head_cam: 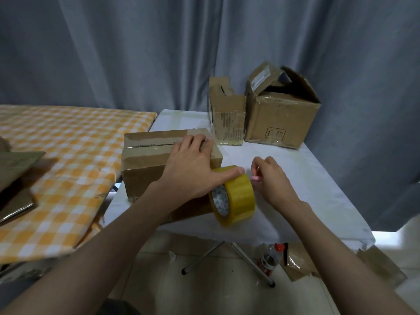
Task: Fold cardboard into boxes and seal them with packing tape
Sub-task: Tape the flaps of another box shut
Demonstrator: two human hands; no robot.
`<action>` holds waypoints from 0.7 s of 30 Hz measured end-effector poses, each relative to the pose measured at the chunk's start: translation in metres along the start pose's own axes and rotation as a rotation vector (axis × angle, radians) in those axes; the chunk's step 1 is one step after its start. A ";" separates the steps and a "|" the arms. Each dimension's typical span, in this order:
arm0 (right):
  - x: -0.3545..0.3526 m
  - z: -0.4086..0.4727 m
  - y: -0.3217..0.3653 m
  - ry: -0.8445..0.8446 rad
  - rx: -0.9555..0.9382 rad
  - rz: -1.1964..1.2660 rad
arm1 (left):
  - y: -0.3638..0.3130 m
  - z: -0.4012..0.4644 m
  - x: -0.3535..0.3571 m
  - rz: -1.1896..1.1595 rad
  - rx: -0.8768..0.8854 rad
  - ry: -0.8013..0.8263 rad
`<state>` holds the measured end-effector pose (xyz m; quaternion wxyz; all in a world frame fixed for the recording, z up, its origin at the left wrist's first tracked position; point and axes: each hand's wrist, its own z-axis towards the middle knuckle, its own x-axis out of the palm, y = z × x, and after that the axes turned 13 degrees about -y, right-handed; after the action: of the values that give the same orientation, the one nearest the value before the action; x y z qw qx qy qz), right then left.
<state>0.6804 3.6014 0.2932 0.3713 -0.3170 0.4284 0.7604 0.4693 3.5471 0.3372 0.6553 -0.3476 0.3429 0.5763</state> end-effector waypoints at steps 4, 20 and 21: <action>0.000 0.009 0.011 0.153 0.114 -0.021 | -0.001 0.000 -0.001 -0.006 0.003 0.001; -0.028 0.013 0.058 0.462 0.722 0.848 | -0.002 -0.002 -0.002 -0.026 0.006 -0.029; -0.028 0.013 0.059 0.458 0.735 0.873 | -0.002 -0.002 -0.003 -0.033 0.006 -0.021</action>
<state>0.6440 3.5836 0.3460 0.0093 -0.1190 0.8216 0.5575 0.4711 3.5440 0.3391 0.6692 -0.3453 0.3319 0.5681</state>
